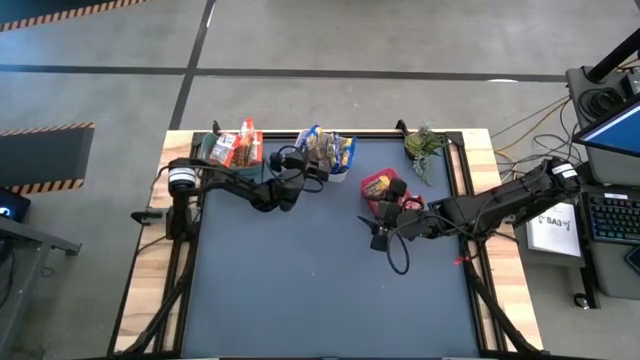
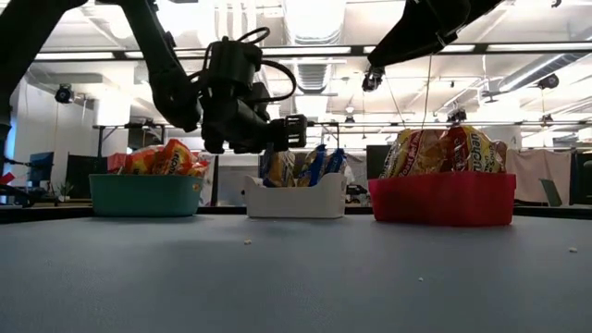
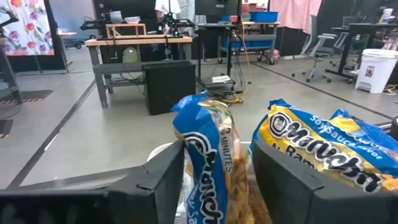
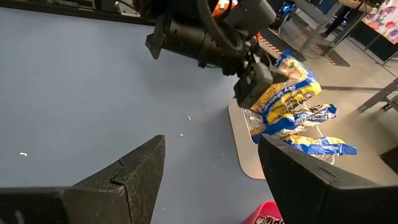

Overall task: Sort Maruchan noodles
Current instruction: Put the blue noodle pack into the white bin

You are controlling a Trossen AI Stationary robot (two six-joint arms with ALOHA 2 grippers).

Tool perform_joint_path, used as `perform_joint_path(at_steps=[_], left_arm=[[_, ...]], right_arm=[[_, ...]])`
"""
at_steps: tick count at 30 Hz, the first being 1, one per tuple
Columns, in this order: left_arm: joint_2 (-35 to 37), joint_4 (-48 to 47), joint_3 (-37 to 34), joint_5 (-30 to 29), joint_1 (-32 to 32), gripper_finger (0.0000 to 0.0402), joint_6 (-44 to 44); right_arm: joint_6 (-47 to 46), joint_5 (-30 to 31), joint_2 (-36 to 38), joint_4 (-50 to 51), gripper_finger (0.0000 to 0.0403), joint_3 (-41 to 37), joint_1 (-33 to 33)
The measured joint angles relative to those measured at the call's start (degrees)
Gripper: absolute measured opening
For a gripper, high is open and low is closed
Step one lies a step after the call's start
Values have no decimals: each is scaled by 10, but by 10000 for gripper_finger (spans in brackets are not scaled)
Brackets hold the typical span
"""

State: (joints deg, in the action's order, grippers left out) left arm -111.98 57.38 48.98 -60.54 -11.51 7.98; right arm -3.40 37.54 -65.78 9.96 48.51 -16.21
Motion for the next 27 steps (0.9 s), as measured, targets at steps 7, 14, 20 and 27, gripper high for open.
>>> perform_joint_path(at_steps=[7,14,20,27], left_arm=[[-5,0,8,64,1,207,-8],[-5,-9,12,180,5,209,-59],[-5,-82,12,180,8,197,-107],[-5,-145,12,137,9,194,-122]], right_arm=[[2,0,0,0,247,0,0],[3,0,0,0,247,0,0],[4,0,0,0,247,0,0],[4,0,0,0,247,0,0]])
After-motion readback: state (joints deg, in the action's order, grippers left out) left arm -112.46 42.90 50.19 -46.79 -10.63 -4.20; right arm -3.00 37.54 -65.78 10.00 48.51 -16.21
